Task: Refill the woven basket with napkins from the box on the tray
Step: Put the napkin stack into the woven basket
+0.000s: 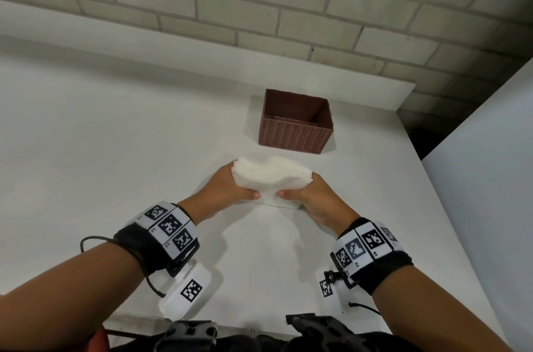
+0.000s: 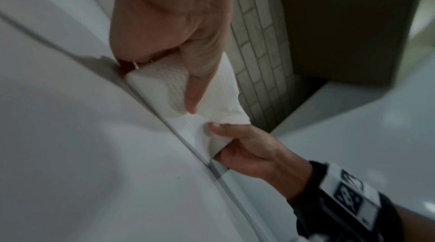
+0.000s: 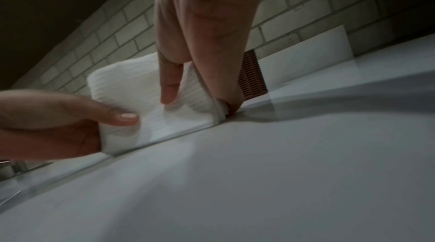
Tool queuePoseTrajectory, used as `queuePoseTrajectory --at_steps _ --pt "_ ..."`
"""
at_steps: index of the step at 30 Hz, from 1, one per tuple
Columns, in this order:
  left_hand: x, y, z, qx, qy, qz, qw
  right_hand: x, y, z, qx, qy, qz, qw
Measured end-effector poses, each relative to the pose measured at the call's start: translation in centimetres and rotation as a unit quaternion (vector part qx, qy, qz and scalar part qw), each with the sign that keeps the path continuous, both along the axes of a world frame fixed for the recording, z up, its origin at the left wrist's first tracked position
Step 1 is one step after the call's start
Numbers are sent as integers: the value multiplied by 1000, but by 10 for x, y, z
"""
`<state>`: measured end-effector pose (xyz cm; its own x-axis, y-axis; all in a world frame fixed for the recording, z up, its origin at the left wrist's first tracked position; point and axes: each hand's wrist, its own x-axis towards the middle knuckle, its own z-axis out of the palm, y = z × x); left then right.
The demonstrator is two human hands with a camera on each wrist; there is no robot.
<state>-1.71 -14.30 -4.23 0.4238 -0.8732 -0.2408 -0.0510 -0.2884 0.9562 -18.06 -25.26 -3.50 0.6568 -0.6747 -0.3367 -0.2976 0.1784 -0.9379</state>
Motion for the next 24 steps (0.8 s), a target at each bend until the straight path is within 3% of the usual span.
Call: queuePoseTrajectory --at_steps 3,5,7,9,12,17,20,24 --pt "0 -3 9 15 -18 17 1000 1 -6 11 -2 6 -24 1000" --pt "4 -5 23 26 15 6 1000 0 -14 25 23 -8 -36 999" --pt "7 -8 35 46 139 6 989 -2 -21 36 85 -32 -51 995" --pt "8 -13 42 64 270 24 960 -1 -25 42 141 -27 -46 989" --pt "6 -19 41 88 338 23 937 0 -27 45 154 34 -22 987" --pt "4 -43 61 64 236 16 970 2 -48 68 50 113 -58 991" --pt "12 -75 82 -23 76 69 994 12 -71 91 -29 75 -93 992" --pt "22 -119 91 -77 -124 61 987 34 -102 105 -125 31 -159 979"
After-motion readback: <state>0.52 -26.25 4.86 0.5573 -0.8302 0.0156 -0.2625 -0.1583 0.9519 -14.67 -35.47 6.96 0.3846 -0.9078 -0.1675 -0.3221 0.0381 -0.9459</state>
